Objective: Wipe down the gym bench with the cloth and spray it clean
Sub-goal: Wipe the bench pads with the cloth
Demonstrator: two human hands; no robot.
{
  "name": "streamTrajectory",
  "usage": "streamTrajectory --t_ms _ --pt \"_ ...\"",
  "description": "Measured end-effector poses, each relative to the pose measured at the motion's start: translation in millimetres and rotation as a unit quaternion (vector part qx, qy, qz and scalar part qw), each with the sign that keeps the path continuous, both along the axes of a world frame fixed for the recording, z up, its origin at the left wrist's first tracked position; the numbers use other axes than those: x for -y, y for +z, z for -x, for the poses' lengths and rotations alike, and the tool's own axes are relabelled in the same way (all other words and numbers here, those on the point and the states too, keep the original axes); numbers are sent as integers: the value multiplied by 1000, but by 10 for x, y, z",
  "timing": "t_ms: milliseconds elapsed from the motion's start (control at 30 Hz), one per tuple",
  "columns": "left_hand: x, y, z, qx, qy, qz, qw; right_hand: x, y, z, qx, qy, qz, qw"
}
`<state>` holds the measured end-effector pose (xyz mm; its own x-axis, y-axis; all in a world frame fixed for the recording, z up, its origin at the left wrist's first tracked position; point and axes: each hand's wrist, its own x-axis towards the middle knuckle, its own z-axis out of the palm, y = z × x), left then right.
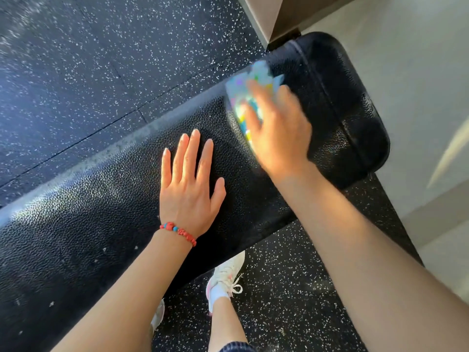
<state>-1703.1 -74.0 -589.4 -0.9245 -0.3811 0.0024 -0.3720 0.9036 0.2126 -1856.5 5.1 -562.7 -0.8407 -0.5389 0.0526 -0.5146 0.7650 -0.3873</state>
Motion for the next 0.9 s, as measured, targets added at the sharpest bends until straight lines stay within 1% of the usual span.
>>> streamTrajectory --t_ms 67,133,200,300,400,467,567,600,700,767,900 --pt "3 -1 4 -5 3 -2 1000 58 -3 -123 0 74 -3 997" --pt "1 3 -2 -5 4 -4 1000 77 -2 -59 6 94 -8 995" --pt "7 12 3 -3 4 -3 1000 41 -11 28 4 103 -16 995" --pt "7 24 3 -2 2 -3 1000 12 -15 45 3 92 -14 996" --pt "-10 47 22 -3 5 1 1000 58 -1 43 -3 74 -32 997" --pt "-30 74 45 -6 6 1 1000 74 -17 221 -4 17 -44 999" --pt "-59 125 203 -13 -27 -2 1000 52 -46 665 19 -123 -50 991" --pt "-71 137 289 -13 -42 -4 999 36 -42 768 24 -150 -50 987" --pt "-101 147 571 1 -93 -9 996 -12 -40 808 7 -164 -59 985" --pt "-96 141 695 23 -118 -15 993 -69 -48 762 4 -190 -52 980" --pt "-85 117 728 46 -128 -19 991 -327 -46 706 25 -255 -41 966"
